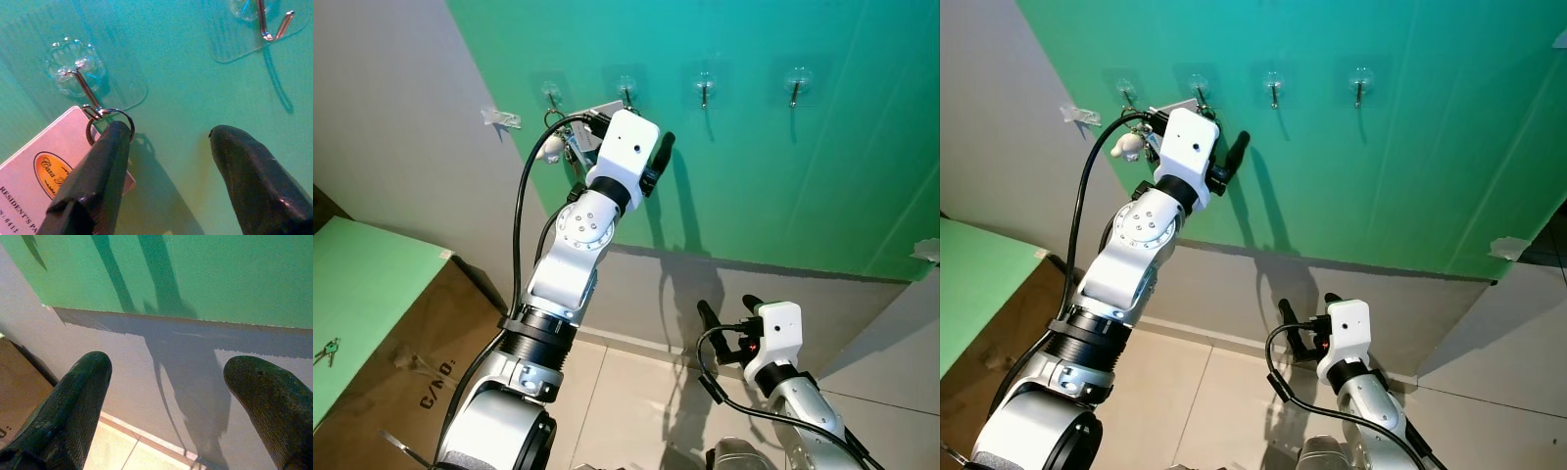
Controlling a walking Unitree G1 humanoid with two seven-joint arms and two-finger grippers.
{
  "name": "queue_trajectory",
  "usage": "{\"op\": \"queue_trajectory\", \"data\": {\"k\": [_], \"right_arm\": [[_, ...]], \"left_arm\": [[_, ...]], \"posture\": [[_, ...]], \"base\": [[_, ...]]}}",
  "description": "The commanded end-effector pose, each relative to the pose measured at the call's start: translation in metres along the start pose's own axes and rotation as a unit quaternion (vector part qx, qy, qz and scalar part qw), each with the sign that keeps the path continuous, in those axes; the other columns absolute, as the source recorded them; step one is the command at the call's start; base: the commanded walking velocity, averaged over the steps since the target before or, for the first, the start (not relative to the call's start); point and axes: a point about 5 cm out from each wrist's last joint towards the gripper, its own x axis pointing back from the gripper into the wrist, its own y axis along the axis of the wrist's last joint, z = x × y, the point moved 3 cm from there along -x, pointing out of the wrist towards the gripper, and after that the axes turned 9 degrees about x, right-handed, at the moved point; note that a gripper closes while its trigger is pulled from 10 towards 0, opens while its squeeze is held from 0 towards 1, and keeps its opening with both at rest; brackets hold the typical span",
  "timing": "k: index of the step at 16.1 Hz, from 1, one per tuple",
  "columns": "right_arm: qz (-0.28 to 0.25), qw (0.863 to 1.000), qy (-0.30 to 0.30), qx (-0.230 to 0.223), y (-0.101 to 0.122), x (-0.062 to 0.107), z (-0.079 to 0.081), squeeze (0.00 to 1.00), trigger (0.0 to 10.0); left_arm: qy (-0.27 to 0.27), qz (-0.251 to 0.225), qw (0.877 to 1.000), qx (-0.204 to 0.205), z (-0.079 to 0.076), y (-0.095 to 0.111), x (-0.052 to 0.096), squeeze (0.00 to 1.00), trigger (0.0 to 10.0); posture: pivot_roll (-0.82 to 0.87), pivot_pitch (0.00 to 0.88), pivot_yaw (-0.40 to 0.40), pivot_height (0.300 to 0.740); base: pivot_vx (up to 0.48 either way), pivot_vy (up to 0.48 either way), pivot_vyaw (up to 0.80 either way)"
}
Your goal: Hang keys on a hook
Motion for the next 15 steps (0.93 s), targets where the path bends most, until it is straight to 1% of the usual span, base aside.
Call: {"op": "queue_trajectory", "data": {"k": [1, 5, 11, 12, 13, 14, 15], "right_arm": [[0.004, 1.0, 0.011, -0.002, -0.0004, -0.0001, 0.0054, 0.0, 10.0], [0.004, 1.0, 0.012, 0.0, -0.0001, -0.001, 0.0053, 0.0, 10.0], [0.003, 1.0, 0.016, 0.0, 0.0005, -0.0028, 0.0067, 0.0, 10.0], [0.003, 1.0, 0.017, 0.001, 0.0005, -0.0032, 0.0066, 0.0, 10.0], [0.003, 1.0, 0.017, 0.001, 0.0006, -0.0038, 0.0065, 0.0, 10.0], [0.003, 1.0, 0.017, 0.002, 0.0007, -0.0039, 0.0063, 0.0, 10.0], [0.003, 1.0, 0.018, 0.002, 0.0005, -0.0039, 0.0063, 0.0, 10.0]], "left_arm": [[-0.018, 0.08, 0.996, 0.016, -0.0068, -0.0415, 0.0095, 1.0, 10.0], [-0.024, 0.069, 0.997, 0.004, -0.0071, -0.038, 0.0083, 1.0, 10.0], [-0.026, 0.067, 0.997, 0.0, -0.007, -0.0402, 0.0104, 1.0, 10.0], [-0.028, 0.064, 0.998, -0.006, -0.0076, -0.0393, 0.0103, 1.0, 10.0], [-0.016, 0.052, 0.998, -0.023, -0.0054, -0.0355, 0.0096, 1.0, 10.0], [-0.02, 0.048, 0.998, -0.021, -0.0068, -0.0334, 0.0098, 0.09, 10.0], [-0.024, 0.043, 0.999, -0.003, -0.0093, -0.0317, 0.0117, 0.0, 10.0]], "posture": [[-0.34, 0.075, 0.175, 0.74], [-0.34, 0.077, 0.173, 0.74], [-0.33, 0.077, 0.168, 0.74], [-0.33, 0.077, 0.167, 0.74], [-0.33, 0.076, 0.166, 0.74], [-0.33, 0.075, 0.167, 0.74], [-0.32, 0.074, 0.164, 0.74]], "base": [[0.0, 0.0, 0.0], [0.0, 0.0, 0.0], [0.0, 0.0, 0.0], [0.0, 0.0, 0.0], [0.0, 0.0, 0.0], [0.0, 0.0, 0.0], [0.0, 0.0, 0.0]]}}
